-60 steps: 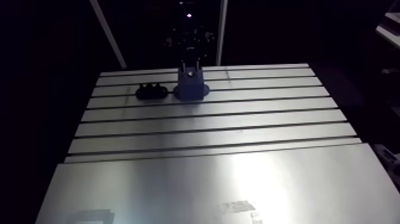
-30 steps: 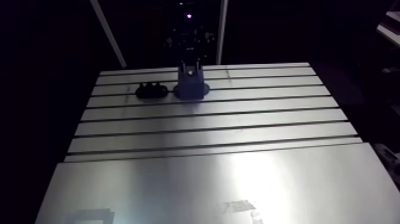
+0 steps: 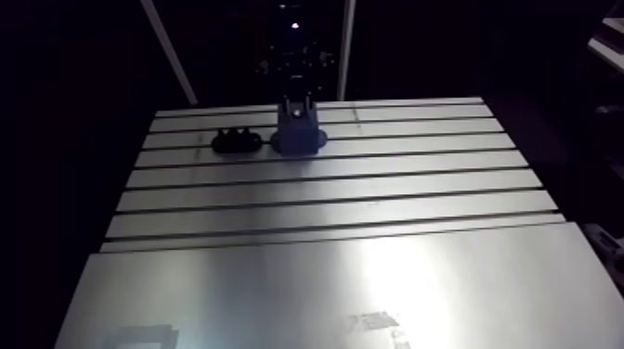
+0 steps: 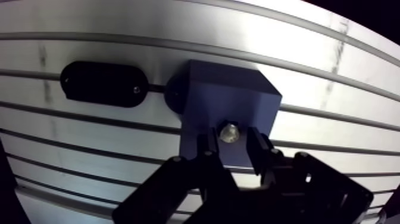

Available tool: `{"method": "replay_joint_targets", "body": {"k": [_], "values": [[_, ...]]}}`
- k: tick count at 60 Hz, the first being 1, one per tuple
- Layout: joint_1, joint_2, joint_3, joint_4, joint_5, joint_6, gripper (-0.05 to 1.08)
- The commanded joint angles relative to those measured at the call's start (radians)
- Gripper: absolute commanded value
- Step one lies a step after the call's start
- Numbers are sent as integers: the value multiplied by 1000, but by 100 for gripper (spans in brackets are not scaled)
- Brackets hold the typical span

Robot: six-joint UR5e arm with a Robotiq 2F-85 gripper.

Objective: Pick up the M10 bolt and insert it into the hex recess until seated.

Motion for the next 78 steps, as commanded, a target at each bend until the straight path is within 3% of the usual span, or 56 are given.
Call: {"method": "replay_joint_targets", "body": {"k": [1,78], "values": [[1,0,1,-1,0,-1,60],[1,5,3,-1,-2,-10,64]]}}
